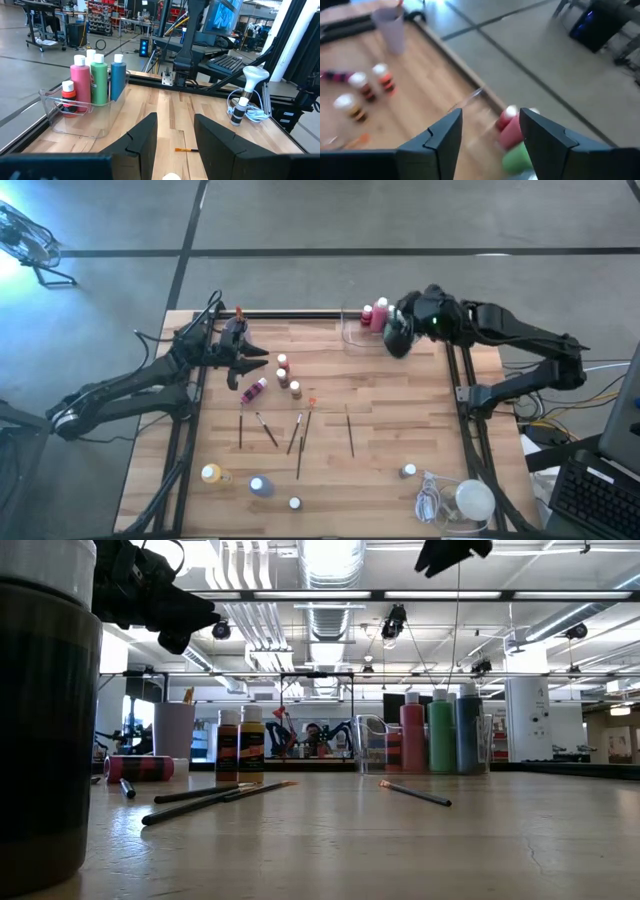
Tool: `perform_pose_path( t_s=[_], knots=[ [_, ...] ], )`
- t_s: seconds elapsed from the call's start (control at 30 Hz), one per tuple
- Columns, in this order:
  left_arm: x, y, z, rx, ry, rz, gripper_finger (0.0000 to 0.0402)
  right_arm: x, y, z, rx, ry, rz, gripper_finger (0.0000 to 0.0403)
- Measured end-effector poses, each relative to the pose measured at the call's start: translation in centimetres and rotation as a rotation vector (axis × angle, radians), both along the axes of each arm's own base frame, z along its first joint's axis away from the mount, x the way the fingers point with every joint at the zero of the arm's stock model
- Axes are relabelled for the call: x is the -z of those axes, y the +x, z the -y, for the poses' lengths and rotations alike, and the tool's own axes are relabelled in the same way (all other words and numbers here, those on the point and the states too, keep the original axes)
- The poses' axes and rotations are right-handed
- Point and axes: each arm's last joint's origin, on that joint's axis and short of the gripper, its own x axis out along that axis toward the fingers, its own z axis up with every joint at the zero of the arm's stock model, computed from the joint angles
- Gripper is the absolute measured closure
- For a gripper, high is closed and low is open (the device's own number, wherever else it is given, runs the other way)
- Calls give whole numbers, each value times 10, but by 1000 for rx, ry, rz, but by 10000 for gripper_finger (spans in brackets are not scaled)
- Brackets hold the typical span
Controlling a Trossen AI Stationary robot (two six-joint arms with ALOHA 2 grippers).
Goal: Pick & Place Paint Supplies
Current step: Put the gray paint bottle into the transparent bin
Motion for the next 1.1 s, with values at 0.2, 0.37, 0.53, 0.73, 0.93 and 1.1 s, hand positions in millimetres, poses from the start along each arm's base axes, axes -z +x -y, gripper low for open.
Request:
perform_pose_path(
  t_s=[0.2, 0.37, 0.53, 0.73, 0.93, 1.1],
  knots=[
    [0, 0, 0, 0, 0, 0, 266, 4, 4, -49, -69, 153, -127, 230],
    [0, 0, 0, 0, -5, 0, 266, 16, 7, -94, -154, 345, -209, 241],
    [0, 0, 0, 0, -5, 0, 266, 27, 9, -142, -219, 499, -241, 254],
    [0, 0, 0, 0, -5, 0, 266, 41, 3, -192, -213, 577, -264, 272],
    [2, 0, 0, 0, -15, -14, 266, 57, -2, -229, -177, 616, -288, 282],
    [8, 0, 0, 0, -27, -36, 266, 78, 1, -254, -116, 614, -322, 272]
  ],
)
